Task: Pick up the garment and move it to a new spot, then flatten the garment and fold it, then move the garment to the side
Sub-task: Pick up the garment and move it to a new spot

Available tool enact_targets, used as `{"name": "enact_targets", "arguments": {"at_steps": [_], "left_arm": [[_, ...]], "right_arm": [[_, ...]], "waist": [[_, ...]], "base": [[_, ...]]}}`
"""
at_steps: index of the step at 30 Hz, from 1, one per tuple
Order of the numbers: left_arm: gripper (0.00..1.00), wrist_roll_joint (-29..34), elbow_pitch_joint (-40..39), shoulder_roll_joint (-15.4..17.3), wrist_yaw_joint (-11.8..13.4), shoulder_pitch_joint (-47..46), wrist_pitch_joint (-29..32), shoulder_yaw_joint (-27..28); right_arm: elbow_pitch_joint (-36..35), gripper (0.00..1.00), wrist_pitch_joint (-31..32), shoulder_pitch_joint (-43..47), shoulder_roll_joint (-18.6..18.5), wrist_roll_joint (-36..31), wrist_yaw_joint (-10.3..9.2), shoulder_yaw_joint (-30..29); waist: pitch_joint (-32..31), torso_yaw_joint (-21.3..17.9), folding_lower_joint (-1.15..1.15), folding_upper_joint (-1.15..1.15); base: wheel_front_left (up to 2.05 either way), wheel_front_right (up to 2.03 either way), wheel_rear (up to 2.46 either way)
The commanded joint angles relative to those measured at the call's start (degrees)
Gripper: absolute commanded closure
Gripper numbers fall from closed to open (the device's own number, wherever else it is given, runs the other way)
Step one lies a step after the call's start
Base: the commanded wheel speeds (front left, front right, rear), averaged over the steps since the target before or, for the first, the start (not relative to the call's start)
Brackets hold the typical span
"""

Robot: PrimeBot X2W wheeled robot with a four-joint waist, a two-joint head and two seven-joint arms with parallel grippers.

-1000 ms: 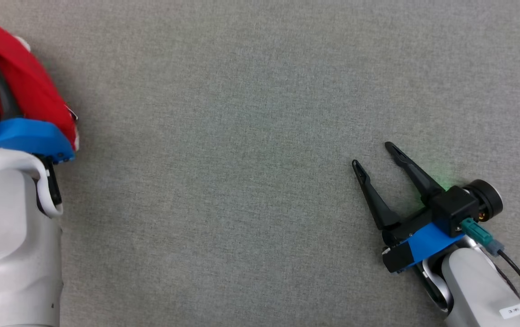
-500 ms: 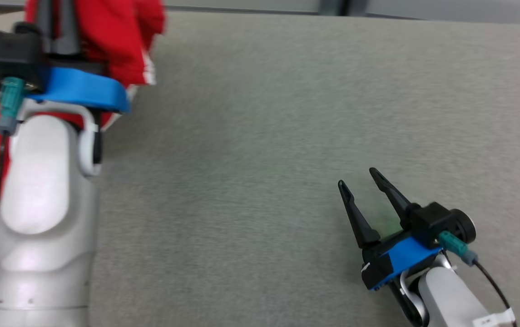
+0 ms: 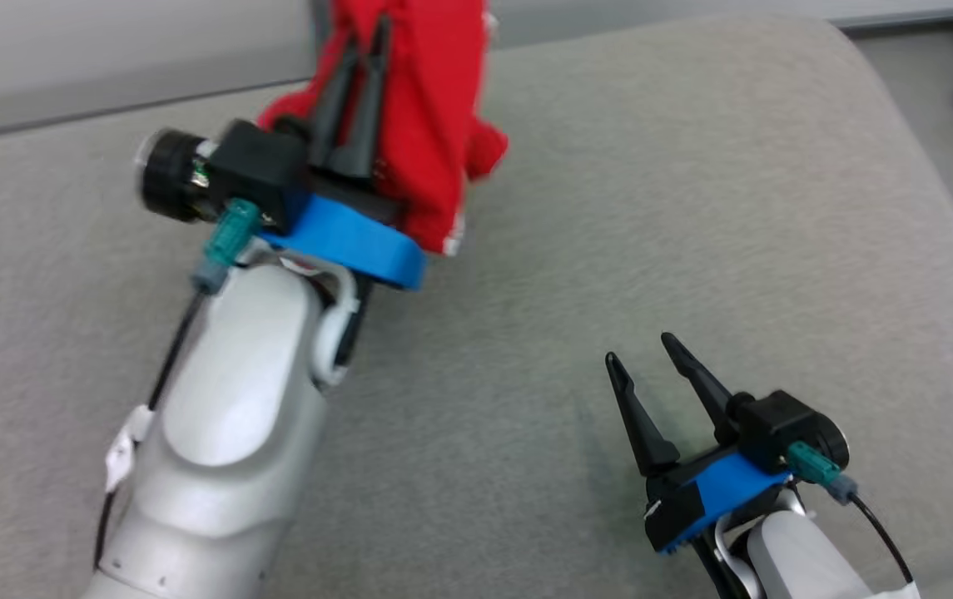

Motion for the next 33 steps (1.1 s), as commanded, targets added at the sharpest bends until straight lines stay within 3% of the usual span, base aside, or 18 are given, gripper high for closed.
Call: {"name": "enact_targets", "arguments": {"at_steps": [1, 5, 10, 18, 20, 21, 33], "left_arm": [[1.00, -3.0, -1.3, -0.2, 0.8, 0.8, -0.2, -3.1], [1.00, -9.3, -4.0, -0.1, 3.7, 1.7, -0.2, -9.6], [1.00, -13.5, -4.1, 0.0, 5.7, 5.5, -0.2, -14.6], [1.00, -12.3, 5.9, 0.5, 4.5, 14.2, -0.2, -11.9], [0.56, -11.7, 7.3, 1.4, 4.8, 16.6, -0.2, -9.4], [0.00, -11.1, 7.6, 1.8, 5.1, 17.7, -0.2, -8.1], [0.00, -4.1, -1.3, 1.1, 11.0, 34.9, -0.2, 10.8]], "right_arm": [[0.2, 0.00, 0.0, 0.8, 0.4, 0.5, 0.01, 0.0], [0.4, 0.00, 0.0, 1.3, 0.7, 0.5, 0.01, -0.5], [0.4, 0.00, 0.0, 2.4, 0.8, -0.2, 0.01, -2.0], [0.5, 0.00, 0.0, 2.9, 0.6, -1.1, 0.01, -3.2], [0.4, 0.00, 0.0, 3.0, 0.5, -1.2, 0.01, -3.2], [0.4, 0.00, 0.0, 3.1, 0.5, -1.2, 0.01, -3.3], [-0.5, 0.00, 0.0, 6.3, 0.4, -2.2, 0.01, -5.4]], "waist": [[-2.7, -4.0, 0.00, 0.00], [-3.2, -6.1, 0.00, 0.00], [-4.0, -5.1, 0.00, 0.00], [-5.0, 0.1, 0.00, 0.00], [-5.5, 1.3, 0.00, 0.00], [-5.8, 1.8, 0.00, 0.00], [-12.2, 5.8, 0.00, 0.00]], "base": [[0.00, 0.00, 0.00], [0.00, 0.00, 0.00], [0.00, 0.00, 0.00], [0.00, 0.00, 0.00], [0.00, 0.00, 0.00], [0.00, 0.00, 0.00], [0.00, 0.00, 0.00]]}}
